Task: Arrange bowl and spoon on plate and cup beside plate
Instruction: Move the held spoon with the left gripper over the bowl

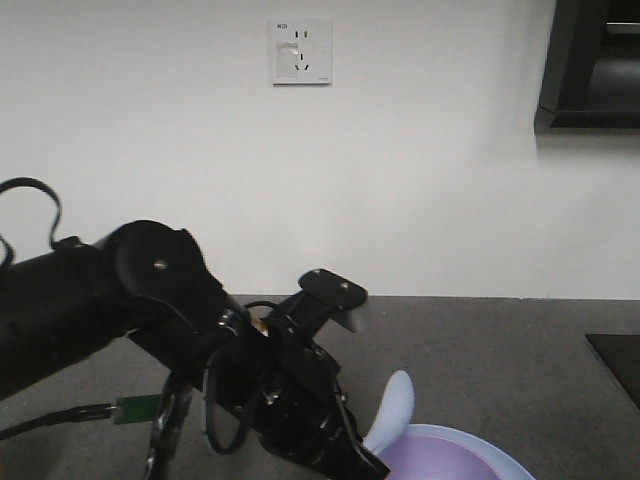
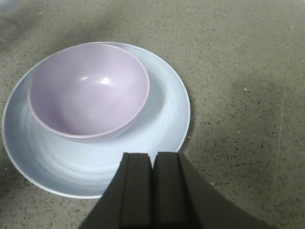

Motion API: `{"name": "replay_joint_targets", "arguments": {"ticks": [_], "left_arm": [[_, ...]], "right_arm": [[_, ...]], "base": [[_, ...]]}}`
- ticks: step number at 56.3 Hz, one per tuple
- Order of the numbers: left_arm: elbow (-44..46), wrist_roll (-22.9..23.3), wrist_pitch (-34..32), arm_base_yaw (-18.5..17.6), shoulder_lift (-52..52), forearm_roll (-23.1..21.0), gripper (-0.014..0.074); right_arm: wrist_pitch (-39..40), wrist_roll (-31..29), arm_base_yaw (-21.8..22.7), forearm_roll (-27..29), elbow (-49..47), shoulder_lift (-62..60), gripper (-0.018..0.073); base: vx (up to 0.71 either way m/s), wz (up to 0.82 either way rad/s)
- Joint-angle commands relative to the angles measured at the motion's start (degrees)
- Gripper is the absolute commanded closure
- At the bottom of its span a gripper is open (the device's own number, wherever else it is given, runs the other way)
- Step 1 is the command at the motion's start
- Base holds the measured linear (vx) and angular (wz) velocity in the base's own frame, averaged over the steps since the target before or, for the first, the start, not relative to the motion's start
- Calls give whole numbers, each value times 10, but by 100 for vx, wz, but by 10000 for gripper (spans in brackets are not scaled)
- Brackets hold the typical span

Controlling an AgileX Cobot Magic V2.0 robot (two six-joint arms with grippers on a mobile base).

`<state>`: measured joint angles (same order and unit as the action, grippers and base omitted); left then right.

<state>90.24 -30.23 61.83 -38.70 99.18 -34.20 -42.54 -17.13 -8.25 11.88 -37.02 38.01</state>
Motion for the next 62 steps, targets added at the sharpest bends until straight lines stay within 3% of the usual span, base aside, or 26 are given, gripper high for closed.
{"name": "replay_joint_targets", "arguments": {"ticks": [1, 20, 27, 47, 54, 62], "left_arm": [[45, 10, 4, -16, 6, -28, 596], [84, 24, -35, -34, 71, -22, 547], [85, 23, -46, -34, 77, -21, 468], [85, 25, -35, -34, 80, -8, 99], [88, 25, -33, -34, 72, 10, 46], [114, 38, 8, -33, 57, 60, 41]], "right_arm": [[39, -2, 1, 0, -16, -1, 568], [39, -2, 1, 0, -16, -1, 568], [39, -2, 1, 0, -16, -1, 568], [39, -2, 1, 2, -16, -1, 568], [39, -2, 1, 2, -16, -1, 568], [39, -2, 1, 2, -16, -1, 568]], "base": [[0, 0], [0, 0], [0, 0], [0, 0], [0, 0], [0, 0]]}}
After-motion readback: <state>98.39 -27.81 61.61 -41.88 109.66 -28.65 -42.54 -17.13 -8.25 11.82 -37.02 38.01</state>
